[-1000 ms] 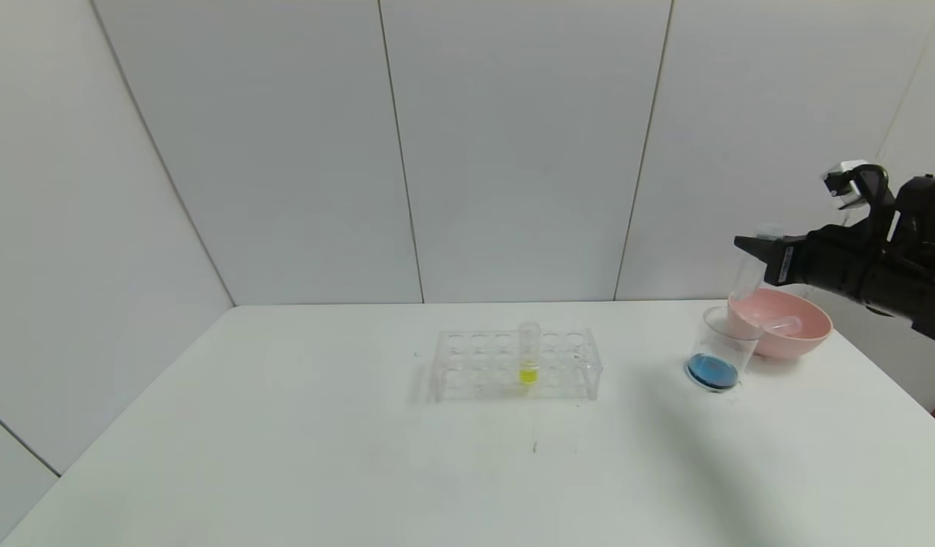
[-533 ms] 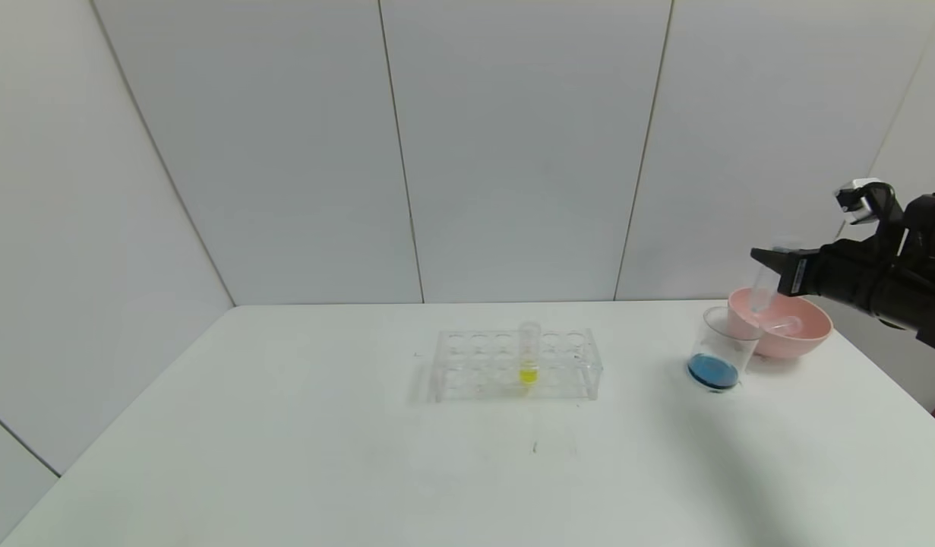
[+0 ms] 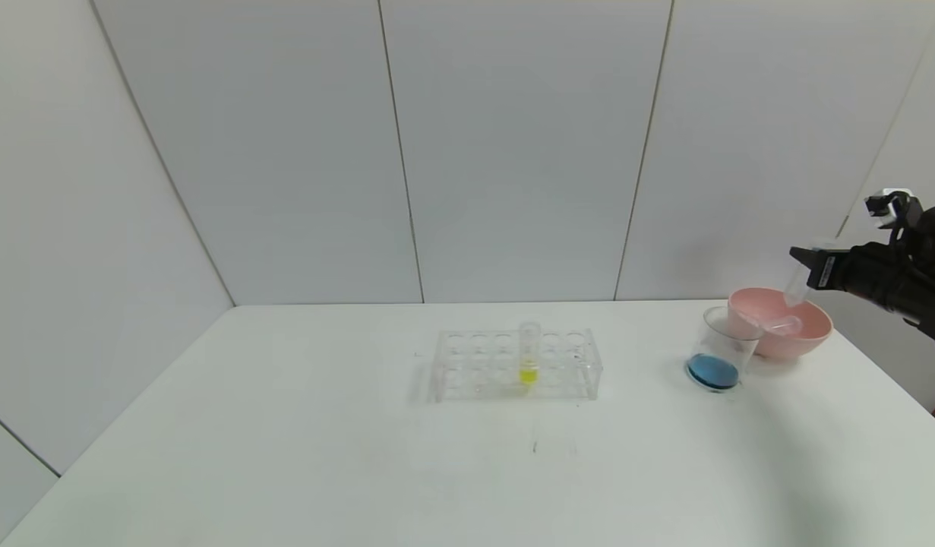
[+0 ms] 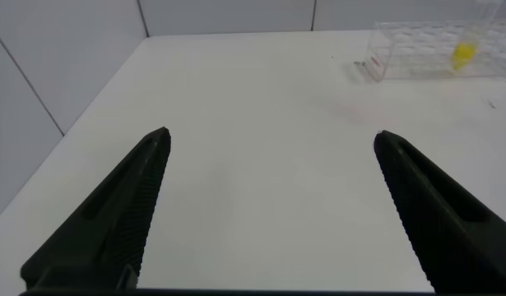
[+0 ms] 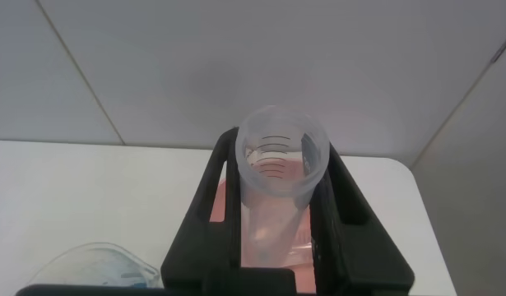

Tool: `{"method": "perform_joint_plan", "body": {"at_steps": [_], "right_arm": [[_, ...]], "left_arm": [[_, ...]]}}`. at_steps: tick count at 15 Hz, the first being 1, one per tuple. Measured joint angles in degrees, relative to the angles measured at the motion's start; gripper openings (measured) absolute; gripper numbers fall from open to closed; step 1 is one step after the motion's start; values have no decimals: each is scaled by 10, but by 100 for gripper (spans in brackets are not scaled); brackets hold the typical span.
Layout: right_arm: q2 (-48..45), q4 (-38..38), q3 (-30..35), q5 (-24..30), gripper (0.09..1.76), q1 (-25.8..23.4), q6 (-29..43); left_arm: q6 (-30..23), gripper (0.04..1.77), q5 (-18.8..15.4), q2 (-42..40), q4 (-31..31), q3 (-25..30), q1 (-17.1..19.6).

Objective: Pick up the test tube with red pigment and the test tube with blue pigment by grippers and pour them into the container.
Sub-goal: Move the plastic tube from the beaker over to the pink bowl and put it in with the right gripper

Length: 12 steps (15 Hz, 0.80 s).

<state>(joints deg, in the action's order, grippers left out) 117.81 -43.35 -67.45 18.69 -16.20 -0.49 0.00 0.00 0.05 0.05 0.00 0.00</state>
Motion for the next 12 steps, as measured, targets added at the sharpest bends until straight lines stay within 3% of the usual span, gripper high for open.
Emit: {"method": "perform_joint_plan", "body": {"at_steps": [6, 9, 12], "right_arm": [[43, -15, -16, 3, 53, -11, -1], [52, -16, -22, 1, 89, -11, 0], [54, -22, -25, 0, 115, -11, 1]], "left_arm": [[0, 176, 0, 0, 0, 0, 0], [0, 176, 0, 0, 0, 0, 0], [0, 176, 0, 0, 0, 0, 0]]}}
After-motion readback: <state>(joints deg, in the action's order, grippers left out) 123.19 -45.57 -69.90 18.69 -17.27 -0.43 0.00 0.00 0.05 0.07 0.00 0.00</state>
